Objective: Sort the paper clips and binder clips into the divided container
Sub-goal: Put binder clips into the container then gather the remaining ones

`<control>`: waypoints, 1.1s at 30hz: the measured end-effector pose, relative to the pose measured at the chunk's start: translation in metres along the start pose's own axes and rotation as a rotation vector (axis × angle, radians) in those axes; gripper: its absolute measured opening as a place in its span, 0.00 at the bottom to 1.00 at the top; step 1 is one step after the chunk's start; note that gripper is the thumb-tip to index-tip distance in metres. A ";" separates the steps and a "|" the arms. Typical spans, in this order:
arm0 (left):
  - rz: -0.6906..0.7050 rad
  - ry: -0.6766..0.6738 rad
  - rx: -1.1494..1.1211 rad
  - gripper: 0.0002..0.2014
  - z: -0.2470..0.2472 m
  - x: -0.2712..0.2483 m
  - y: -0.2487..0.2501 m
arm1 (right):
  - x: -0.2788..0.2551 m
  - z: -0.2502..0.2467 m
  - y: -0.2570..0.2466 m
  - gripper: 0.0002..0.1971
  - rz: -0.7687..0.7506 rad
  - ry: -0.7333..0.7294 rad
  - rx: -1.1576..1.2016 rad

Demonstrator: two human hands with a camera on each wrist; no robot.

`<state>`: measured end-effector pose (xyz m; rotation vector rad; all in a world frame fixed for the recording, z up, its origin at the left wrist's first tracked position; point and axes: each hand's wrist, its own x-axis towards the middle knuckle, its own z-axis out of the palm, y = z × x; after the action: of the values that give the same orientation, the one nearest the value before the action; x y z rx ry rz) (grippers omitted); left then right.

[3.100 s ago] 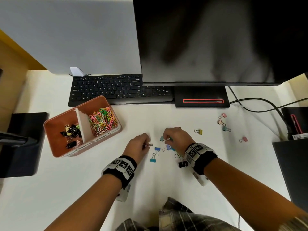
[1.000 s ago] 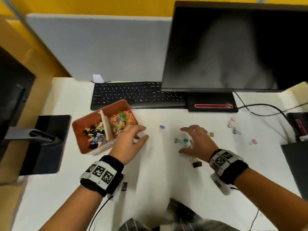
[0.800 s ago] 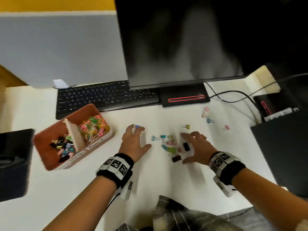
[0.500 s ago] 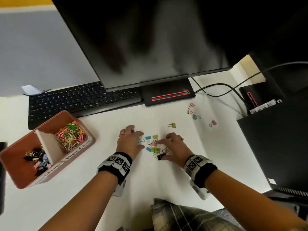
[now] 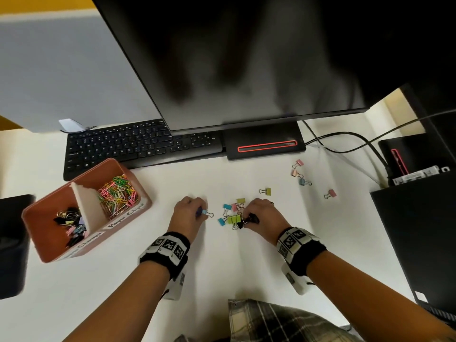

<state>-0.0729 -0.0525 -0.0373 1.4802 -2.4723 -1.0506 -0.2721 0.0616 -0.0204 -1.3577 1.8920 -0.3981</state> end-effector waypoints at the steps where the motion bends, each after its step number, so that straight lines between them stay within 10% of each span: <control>1: 0.019 0.006 0.006 0.07 0.000 -0.002 0.000 | 0.000 -0.001 0.001 0.09 -0.006 -0.015 -0.008; 13: -0.001 0.088 -0.177 0.11 -0.023 -0.030 -0.005 | -0.013 -0.014 -0.006 0.06 -0.122 0.087 0.039; 24: -0.302 0.605 -0.261 0.07 -0.192 -0.096 -0.087 | 0.050 0.043 -0.227 0.06 -0.602 -0.038 0.031; 33: -0.337 0.499 -0.244 0.12 -0.223 -0.098 -0.120 | 0.066 0.088 -0.287 0.24 -0.451 -0.084 0.142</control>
<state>0.1565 -0.1252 0.0888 1.8389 -1.7395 -0.8478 -0.0260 -0.0936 0.0772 -1.6719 1.4505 -0.6727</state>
